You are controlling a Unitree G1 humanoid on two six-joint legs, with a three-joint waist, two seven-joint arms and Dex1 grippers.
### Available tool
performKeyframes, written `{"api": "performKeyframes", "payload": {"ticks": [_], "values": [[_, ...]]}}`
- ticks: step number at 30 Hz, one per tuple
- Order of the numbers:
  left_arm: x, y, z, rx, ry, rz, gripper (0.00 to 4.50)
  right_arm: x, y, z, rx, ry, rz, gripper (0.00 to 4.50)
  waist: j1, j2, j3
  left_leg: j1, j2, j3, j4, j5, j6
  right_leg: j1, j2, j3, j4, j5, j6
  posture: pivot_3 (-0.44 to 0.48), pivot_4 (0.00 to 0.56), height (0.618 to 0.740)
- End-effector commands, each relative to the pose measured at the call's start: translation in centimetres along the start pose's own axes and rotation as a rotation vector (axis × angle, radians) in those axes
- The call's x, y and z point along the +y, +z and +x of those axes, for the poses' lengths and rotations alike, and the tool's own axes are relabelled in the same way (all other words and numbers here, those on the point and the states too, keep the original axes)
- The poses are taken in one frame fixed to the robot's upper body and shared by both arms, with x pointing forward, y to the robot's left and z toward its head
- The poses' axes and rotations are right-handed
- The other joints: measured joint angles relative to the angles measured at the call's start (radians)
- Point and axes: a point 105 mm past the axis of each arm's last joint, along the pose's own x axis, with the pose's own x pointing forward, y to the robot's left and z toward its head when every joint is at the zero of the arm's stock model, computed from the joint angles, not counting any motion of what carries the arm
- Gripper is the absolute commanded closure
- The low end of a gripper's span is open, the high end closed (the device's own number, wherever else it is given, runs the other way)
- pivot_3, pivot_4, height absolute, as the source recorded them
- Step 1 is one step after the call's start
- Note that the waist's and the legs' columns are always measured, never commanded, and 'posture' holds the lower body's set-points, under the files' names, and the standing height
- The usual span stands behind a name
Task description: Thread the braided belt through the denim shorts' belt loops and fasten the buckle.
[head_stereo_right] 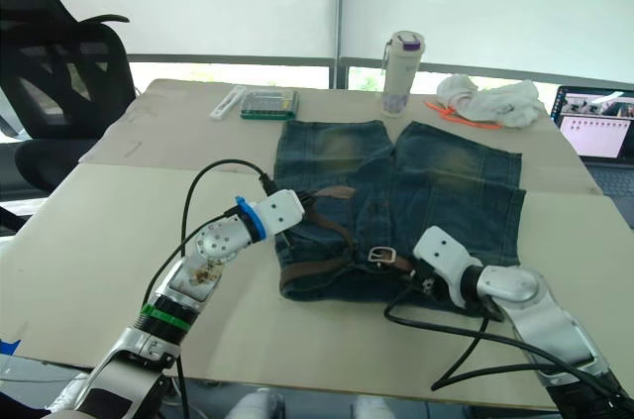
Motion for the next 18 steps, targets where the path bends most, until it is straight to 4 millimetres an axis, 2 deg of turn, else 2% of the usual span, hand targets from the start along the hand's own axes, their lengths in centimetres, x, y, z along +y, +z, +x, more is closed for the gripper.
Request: {"api": "performKeyframes", "payload": {"ticks": [1, 4, 5, 10, 14, 18], "values": [[0.3, 1.4, 0.2, -0.053, 0.004, 0.029, 4.5, -0.6, 1.0, -0.4, -0.03, -0.041, 0.007, 3.23, 0.0, 0.0, 0.0, 0.0, 0.0, 0.0, 0.0, 0.0, 0.0, 0.0, 0.0, 0.0, 0.0, 0.0, 0.0, 0.0, 0.15, 0.737], [0.0, 1.2, 0.2, -0.04, -0.017, 0.034, 4.5, -0.9, 1.7, -0.4, -0.067, -0.067, -0.021, 4.28, -0.001, 0.0, 0.0, 0.0, 0.0, 0.0, 0.0, 0.0, 0.0, 0.0, 0.0, 0.0, 0.0, 0.0, 0.0, 0.0, 0.15, 0.737], [-0.2, 1.2, 0.2, -0.037, -0.025, 0.031, 4.5, -1.1, 2.0, -0.4, -0.081, -0.084, -0.029, 4.44, -0.002, 0.0, 0.0, 0.0, 0.0, 0.0, 0.0, 0.0, 0.0, 0.0, 0.0, 0.0, 0.0, 0.0, 0.0, 0.0, 0.15, 0.737], [-2.1, 1.1, 0.5, -0.006, -0.084, 0.005, 4.5, -2.6, 3.8, 0.0, -0.206, -0.238, 0.032, 4.44, -0.007, 0.0, 0.0, 0.0, 0.0, 0.0, 0.0, 0.0, 0.0, 0.0, 0.0, 0.0, 0.001, 0.0, 0.0, 0.0, 0.15, 0.737], [-3.7, 1.3, 0.9, 0.022, -0.125, -0.029, 4.5, -2.9, 4.7, 0.3, -0.29, -0.335, 0.132, 4.44, -0.006, 0.0, 0.0, 0.0, 0.0, 0.0, 0.0, 0.0, 0.0, 0.0, 0.0, 0.0, 0.001, 0.0, 0.0, 0.0, 0.15, 0.737], [-4.5, 0.8, 1.2, 0.08, -0.133, -0.043, 4.5, -2.6, 4.8, 0.5, -0.309, -0.38, 0.113, 4.44, -0.004, 0.0, 0.0, 0.0, 0.0, 0.0, 0.0, 0.0, 0.0, 0.0, 0.0, 0.0, 0.001, 0.0, 0.0, 0.0, 0.15, 0.737]]}}
